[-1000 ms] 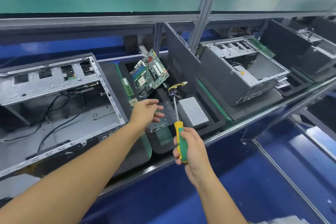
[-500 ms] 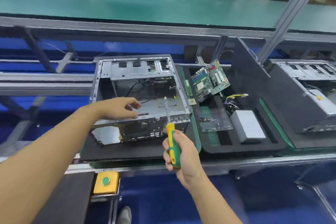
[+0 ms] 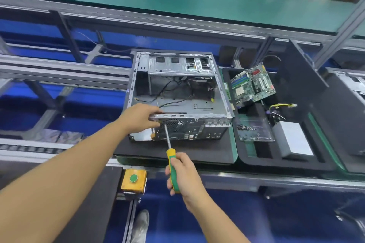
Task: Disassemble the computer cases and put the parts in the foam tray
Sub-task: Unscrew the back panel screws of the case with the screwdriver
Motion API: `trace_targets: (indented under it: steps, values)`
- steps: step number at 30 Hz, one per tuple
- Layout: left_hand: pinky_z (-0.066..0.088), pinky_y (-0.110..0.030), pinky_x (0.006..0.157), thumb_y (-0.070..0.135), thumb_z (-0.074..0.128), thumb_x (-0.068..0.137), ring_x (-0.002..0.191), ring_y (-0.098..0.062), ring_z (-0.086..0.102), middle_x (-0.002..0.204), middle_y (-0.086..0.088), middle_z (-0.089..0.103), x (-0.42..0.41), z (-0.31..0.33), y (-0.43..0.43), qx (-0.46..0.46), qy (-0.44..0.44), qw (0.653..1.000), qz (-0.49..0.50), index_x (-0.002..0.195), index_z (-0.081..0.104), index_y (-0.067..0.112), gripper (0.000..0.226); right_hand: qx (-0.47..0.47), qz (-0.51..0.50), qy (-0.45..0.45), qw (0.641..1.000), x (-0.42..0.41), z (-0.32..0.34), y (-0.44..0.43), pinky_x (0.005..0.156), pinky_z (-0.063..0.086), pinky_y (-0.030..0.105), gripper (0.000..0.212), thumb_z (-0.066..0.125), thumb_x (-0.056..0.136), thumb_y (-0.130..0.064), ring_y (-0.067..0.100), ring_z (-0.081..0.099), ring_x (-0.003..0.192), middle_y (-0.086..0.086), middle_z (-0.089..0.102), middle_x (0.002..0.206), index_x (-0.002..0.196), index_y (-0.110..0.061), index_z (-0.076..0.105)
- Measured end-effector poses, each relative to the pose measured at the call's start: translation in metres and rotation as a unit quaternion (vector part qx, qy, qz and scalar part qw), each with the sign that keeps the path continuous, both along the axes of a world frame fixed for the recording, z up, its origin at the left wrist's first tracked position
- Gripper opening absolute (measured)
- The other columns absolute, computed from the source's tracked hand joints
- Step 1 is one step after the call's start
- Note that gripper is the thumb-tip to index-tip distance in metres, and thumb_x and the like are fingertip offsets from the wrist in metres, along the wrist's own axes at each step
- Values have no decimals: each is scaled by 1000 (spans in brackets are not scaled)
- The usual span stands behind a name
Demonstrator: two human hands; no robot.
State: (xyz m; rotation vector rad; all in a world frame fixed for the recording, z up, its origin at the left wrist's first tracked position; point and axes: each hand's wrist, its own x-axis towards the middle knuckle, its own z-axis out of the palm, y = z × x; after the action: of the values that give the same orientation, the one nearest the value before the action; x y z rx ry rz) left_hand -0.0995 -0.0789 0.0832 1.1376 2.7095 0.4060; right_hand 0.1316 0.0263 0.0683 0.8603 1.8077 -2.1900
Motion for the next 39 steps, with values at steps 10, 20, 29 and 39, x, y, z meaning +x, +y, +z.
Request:
trace_targets:
  steps: [10,20,29,39]
  values:
    - [53,-43,81,30,78,80,95,-25,63,106,-3,62,-19,19,22,-150,-174,972,-50,124,38,31,60,24,-2,-68,997,-10,-32,-6,42,38,24,19,42,104,-34,14,46,49,3,56,78,108,-18,52]
    - [42,-22,42,22,75,80,44,-15,53,67,-11,65,-21,9,31,-186,-176,967,-4,86,63,0,26,-5,-19,-70,997,-27,-49,-14,43,39,24,17,41,104,-31,13,47,49,3,56,77,107,-19,53]
    - [45,-18,46,22,67,88,51,-6,64,66,9,74,-20,6,31,-178,-217,960,2,93,69,4,19,-48,-43,-68,996,-28,-56,-11,43,36,24,15,41,103,-25,15,45,48,3,56,74,105,-19,54]
    - [48,-24,53,16,67,89,62,-11,72,67,-4,74,-18,9,31,-158,-250,955,19,98,66,-3,22,-454,-113,-35,883,-24,-78,-13,34,24,21,28,52,95,-24,11,35,44,3,51,73,106,-4,67]
